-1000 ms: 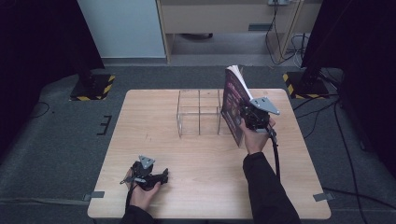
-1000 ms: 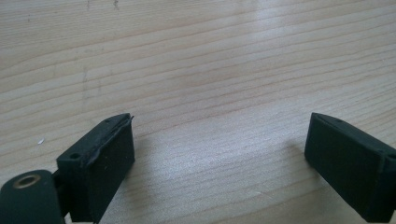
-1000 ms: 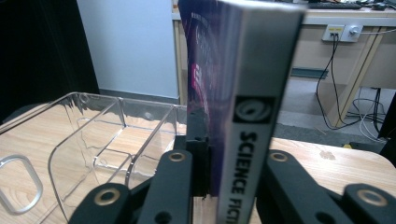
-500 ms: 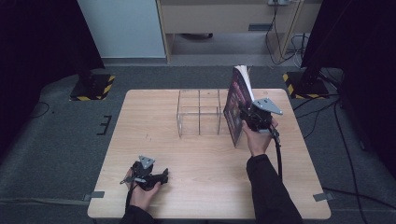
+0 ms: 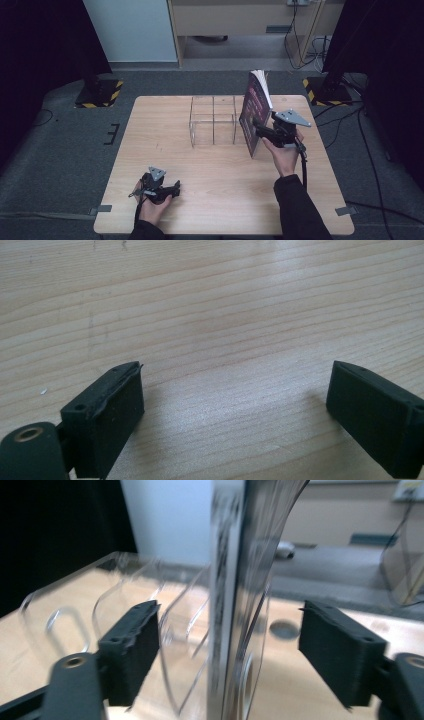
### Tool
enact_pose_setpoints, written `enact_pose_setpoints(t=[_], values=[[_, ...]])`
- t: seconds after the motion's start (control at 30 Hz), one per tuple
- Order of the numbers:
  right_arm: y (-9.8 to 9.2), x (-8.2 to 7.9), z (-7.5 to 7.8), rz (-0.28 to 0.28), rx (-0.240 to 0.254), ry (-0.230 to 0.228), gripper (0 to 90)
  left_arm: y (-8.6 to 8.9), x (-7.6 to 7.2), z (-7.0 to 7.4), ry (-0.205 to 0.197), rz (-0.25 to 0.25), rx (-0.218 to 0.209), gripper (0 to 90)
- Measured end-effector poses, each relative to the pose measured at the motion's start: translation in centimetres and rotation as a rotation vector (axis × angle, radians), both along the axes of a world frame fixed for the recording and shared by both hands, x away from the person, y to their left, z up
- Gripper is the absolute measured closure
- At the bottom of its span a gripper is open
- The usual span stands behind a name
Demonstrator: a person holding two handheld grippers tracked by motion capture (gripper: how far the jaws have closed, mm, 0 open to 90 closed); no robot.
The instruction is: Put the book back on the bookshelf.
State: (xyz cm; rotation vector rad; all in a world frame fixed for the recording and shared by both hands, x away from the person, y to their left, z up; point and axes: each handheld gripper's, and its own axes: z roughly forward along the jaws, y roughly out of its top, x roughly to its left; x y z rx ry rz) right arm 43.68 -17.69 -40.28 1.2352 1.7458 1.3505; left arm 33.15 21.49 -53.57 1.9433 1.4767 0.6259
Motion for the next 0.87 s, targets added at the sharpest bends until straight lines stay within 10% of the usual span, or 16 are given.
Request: enact_pose_setpoints(t=[0.33, 0.87], values=[[-2.5, -3.7, -3.7, 0.097, -0.092, 0.103, 15.6, 0.0, 0.0, 0.0, 0.001, -0.002, -0.002, 7.1], [-9.7, -6.1, -11.2, 0.015, -0.199, 0.368, 10.8, 0.3, 0.1, 0.0, -0.003, -0.009, -0.014, 8.4]])
